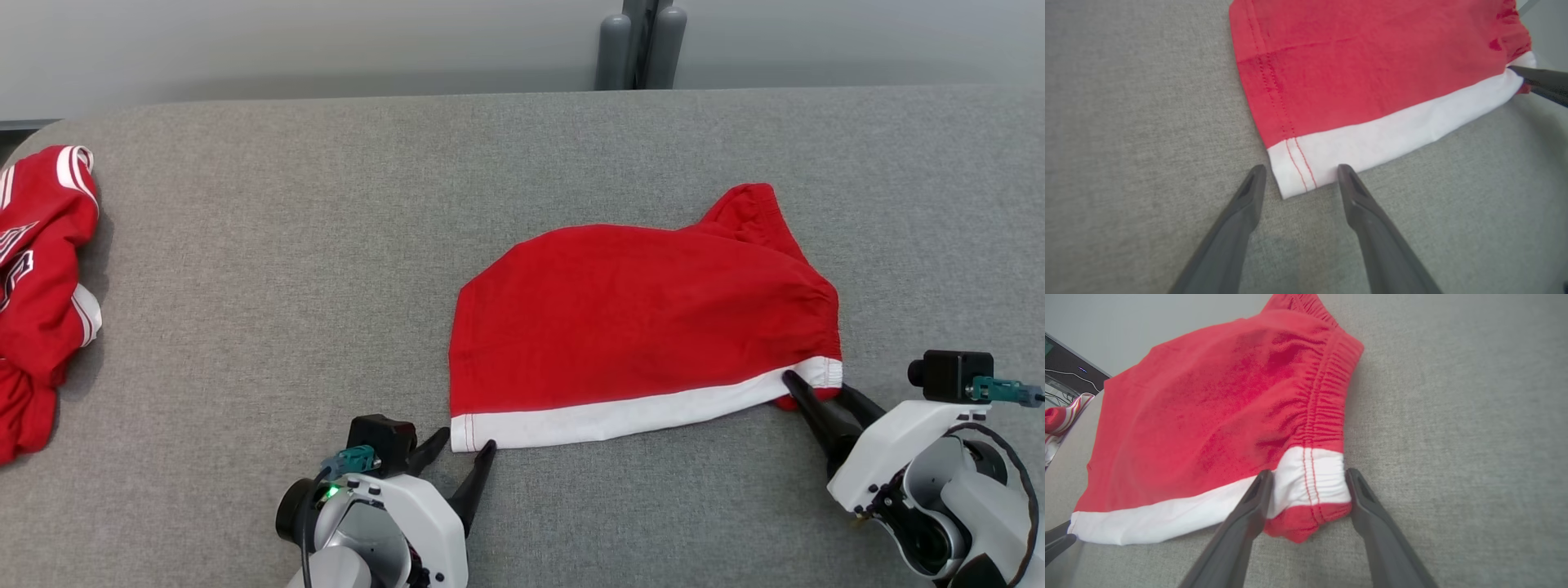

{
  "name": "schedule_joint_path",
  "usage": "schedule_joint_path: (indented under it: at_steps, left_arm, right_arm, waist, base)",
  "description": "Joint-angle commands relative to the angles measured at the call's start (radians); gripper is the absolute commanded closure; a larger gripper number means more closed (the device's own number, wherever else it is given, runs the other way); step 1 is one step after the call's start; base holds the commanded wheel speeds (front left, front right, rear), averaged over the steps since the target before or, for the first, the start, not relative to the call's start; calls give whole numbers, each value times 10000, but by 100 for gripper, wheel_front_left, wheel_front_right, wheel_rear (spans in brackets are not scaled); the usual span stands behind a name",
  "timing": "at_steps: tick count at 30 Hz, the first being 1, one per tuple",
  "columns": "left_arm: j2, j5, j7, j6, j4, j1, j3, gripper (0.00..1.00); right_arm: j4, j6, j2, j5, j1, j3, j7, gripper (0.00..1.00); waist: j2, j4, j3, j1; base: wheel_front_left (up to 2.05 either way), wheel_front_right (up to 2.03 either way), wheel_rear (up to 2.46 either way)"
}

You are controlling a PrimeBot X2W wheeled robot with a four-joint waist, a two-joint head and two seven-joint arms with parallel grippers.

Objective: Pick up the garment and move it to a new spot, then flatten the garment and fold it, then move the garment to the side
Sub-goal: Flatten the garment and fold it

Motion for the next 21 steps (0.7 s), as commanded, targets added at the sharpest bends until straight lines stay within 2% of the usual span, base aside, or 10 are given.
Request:
schedule_joint_path:
  at_steps: [1,2,4,5,6,16,21]
  left_arm:
    - [30,-54,7,-49,97,-151,-45,45]
    - [27,-66,-6,-50,111,-153,-61,57]
    - [29,-107,-45,-56,129,-159,-75,82]
    - [35,-123,-64,-61,139,-159,-74,100]
    - [44,-134,-97,-66,137,-158,-73,100]
    - [187,-431,-454,-2,-290,246,159,100]
    - [589,-441,-703,-8,-1145,584,317,100]
  right_arm:
    - [-66,25,-113,141,-101,176,-123,37]
    - [-72,25,-137,211,-133,273,-168,56]
    - [-91,25,-165,336,-174,462,-249,79]
    - [-109,25,-186,396,-181,552,-330,91]
    - [-109,25,-223,455,-194,636,-406,100]
    - [-148,25,-469,922,-167,1232,-1112,100]
    - [-603,25,-733,1030,131,1310,-1439,100]
  waist:
    - [0,-7,-3,0]
    - [0,-6,-7,0]
    - [0,3,-22,0]
    - [0,9,-37,0]
    - [0,14,-56,0]
    - [0,17,-618,0]
    - [0,37,-1066,0]
  base:
    - [0,0,0]
    - [0,0,0]
    - [0,0,0]
    - [0,0,0]
    - [0,0,0]
    - [0,0,0]
    - [0,0,0]
